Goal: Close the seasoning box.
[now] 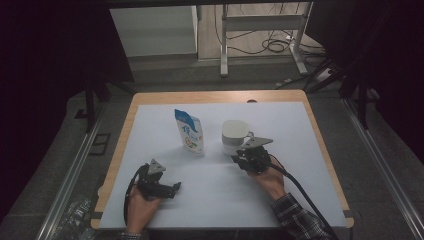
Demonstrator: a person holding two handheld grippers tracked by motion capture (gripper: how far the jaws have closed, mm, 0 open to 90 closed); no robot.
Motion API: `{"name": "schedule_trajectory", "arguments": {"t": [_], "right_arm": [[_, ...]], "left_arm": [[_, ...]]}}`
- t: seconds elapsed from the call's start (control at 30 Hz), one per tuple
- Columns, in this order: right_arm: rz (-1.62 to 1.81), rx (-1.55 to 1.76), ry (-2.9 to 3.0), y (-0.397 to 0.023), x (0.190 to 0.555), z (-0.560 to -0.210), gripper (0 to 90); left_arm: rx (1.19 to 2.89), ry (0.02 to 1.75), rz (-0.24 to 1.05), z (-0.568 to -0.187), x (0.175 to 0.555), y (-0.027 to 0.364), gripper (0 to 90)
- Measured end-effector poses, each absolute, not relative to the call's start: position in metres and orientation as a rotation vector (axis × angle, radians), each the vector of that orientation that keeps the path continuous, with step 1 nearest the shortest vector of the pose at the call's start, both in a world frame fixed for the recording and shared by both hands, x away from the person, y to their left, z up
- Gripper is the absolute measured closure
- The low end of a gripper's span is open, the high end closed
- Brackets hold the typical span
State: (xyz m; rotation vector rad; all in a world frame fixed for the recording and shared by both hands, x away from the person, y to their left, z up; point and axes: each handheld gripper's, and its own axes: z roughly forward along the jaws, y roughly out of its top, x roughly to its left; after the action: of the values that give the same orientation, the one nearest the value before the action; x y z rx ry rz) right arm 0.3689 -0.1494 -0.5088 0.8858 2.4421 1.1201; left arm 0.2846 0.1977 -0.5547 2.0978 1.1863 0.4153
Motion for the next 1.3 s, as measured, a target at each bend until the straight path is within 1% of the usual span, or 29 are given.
{"name": "schedule_trajectory", "arguments": {"t": [0.2,0.43,0.57,0.77,1.07,1.3], "right_arm": [[1.103,0.873,2.441,-0.155,0.362,-0.502,55.0],[1.102,0.865,2.463,-0.163,0.353,-0.493,42.0],[1.090,0.870,2.477,-0.169,0.347,-0.489,36.9],[1.087,0.877,2.474,-0.180,0.338,-0.483,32.6],[1.075,0.885,2.457,-0.202,0.328,-0.478,29.5],[1.038,0.904,2.432,-0.220,0.320,-0.480,27.9]], "left_arm": [[2.098,1.186,0.415,-0.555,0.285,0.198,0.4],[2.098,1.187,0.415,-0.555,0.285,0.198,0.4],[2.098,1.186,0.415,-0.555,0.285,0.198,0.4],[2.091,1.189,0.416,-0.555,0.285,0.197,0.4],[2.098,1.185,0.416,-0.555,0.285,0.198,0.4],[2.098,1.186,0.416,-0.555,0.285,0.198,0.4]]}}
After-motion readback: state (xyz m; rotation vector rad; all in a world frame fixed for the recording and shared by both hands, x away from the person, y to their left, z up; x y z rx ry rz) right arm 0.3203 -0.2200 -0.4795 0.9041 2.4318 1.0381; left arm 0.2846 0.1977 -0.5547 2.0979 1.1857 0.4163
